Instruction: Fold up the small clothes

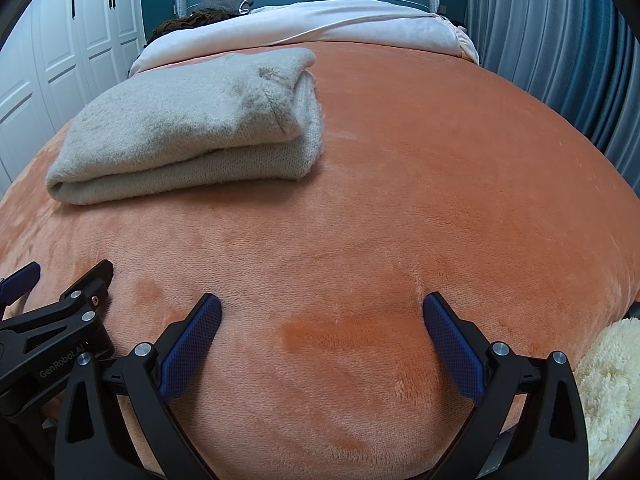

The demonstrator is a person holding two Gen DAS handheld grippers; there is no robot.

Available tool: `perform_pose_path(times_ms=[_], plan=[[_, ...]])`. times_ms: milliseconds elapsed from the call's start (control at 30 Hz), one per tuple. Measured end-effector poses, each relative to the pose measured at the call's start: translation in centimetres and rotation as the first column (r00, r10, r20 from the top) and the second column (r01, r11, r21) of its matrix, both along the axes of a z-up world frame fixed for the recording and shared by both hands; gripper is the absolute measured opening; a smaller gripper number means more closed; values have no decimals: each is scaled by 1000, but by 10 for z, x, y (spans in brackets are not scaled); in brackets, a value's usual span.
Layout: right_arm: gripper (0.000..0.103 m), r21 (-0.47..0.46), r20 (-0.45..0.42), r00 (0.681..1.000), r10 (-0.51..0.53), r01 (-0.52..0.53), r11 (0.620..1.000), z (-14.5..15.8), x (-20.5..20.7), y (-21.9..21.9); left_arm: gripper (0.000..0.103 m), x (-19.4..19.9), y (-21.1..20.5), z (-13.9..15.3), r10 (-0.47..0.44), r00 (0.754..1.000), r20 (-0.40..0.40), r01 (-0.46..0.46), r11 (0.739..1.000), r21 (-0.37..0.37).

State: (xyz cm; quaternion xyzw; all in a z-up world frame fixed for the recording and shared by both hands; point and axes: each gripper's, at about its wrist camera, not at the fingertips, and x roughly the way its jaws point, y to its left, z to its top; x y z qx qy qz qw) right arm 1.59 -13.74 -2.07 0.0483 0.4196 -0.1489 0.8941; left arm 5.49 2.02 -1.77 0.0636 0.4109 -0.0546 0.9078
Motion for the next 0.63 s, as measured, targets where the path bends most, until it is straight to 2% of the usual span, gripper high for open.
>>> perform_pose_path(times_ms=[633], plan=[[98,1,0,1000,-1,1,1000,0,0,1,98,-1,-3,1,2,1000,4,-2,1000,13]])
